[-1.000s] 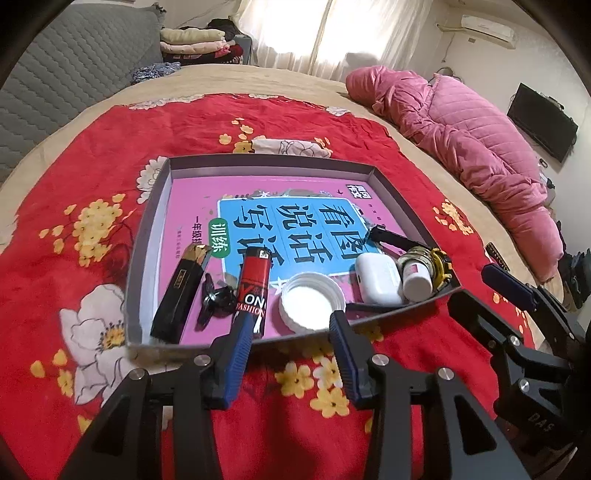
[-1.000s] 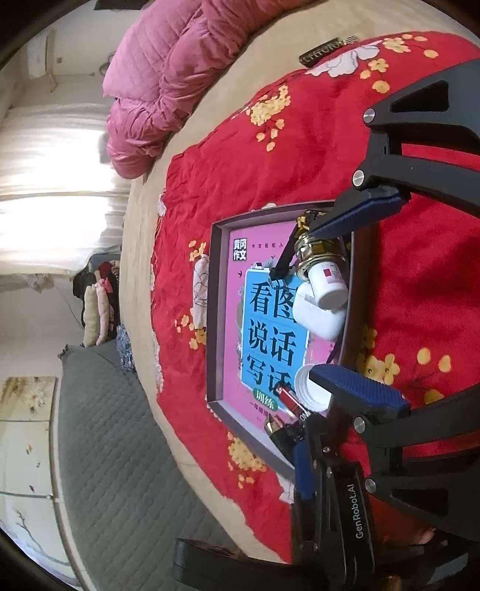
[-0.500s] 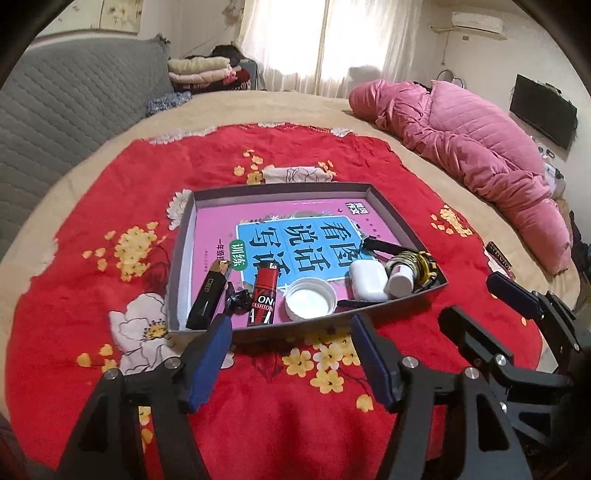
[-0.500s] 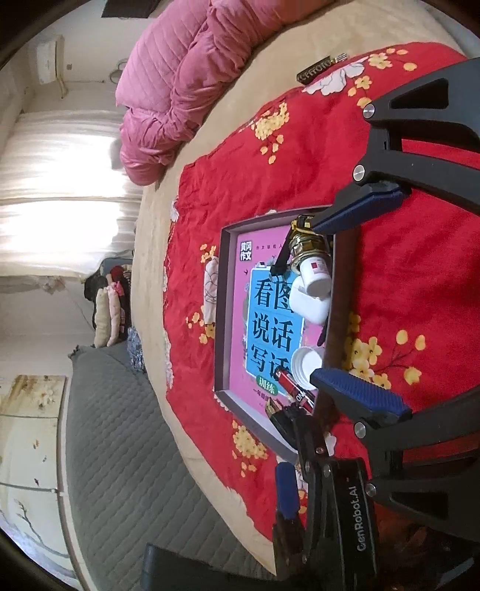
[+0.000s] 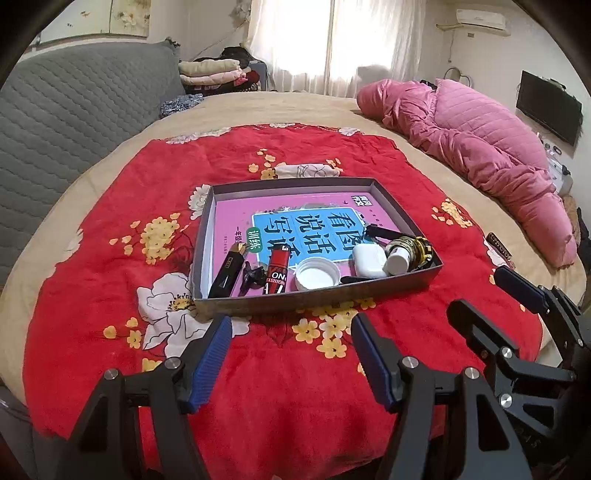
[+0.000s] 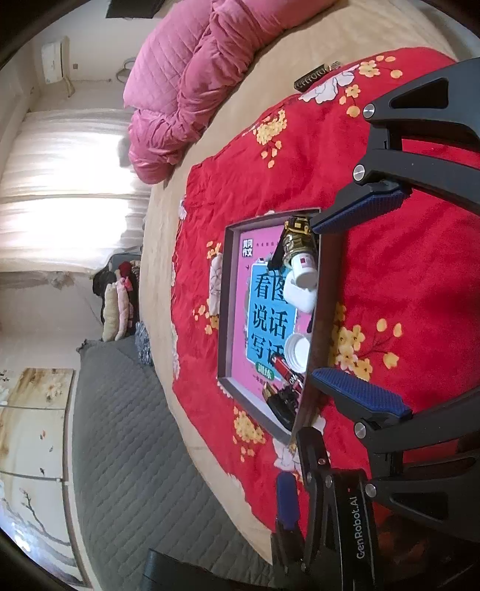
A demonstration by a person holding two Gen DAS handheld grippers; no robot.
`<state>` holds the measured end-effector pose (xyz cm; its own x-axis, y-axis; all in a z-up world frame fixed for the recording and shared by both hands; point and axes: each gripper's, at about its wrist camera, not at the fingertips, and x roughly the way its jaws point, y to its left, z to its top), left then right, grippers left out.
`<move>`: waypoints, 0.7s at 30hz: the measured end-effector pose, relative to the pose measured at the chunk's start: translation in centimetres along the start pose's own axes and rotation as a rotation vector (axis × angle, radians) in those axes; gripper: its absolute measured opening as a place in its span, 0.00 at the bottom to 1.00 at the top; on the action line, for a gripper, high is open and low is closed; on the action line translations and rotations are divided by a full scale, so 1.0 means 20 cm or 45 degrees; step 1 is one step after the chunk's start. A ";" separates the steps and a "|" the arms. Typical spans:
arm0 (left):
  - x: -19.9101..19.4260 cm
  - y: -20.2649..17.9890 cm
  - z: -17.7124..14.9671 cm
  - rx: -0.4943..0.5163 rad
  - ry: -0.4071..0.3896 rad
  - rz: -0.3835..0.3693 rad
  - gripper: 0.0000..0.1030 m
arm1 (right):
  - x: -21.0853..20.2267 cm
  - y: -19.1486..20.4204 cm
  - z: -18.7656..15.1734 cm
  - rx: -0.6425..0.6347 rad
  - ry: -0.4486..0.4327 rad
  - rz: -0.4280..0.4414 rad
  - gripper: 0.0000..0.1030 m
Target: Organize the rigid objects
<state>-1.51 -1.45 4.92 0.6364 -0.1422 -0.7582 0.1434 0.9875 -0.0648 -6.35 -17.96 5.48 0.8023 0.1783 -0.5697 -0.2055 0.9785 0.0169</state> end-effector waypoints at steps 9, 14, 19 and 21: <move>-0.03 -0.03 -0.04 -0.019 0.043 0.004 0.64 | -0.06 0.01 -0.02 0.012 -0.032 0.019 0.74; -0.01 -0.02 -0.05 -0.032 0.050 0.027 0.64 | -0.02 0.00 -0.05 0.034 0.006 0.022 0.74; 0.05 -0.01 -0.08 -0.045 0.084 0.045 0.64 | 0.00 -0.02 -0.06 0.066 0.024 0.018 0.74; 0.06 -0.01 -0.09 -0.046 0.092 0.049 0.64 | 0.02 -0.03 -0.07 0.072 0.034 0.018 0.74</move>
<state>-2.09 -1.71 2.89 0.5845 -0.0999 -0.8052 0.0913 0.9942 -0.0571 -6.70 -18.55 4.12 0.7839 0.1901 -0.5911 -0.1843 0.9803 0.0709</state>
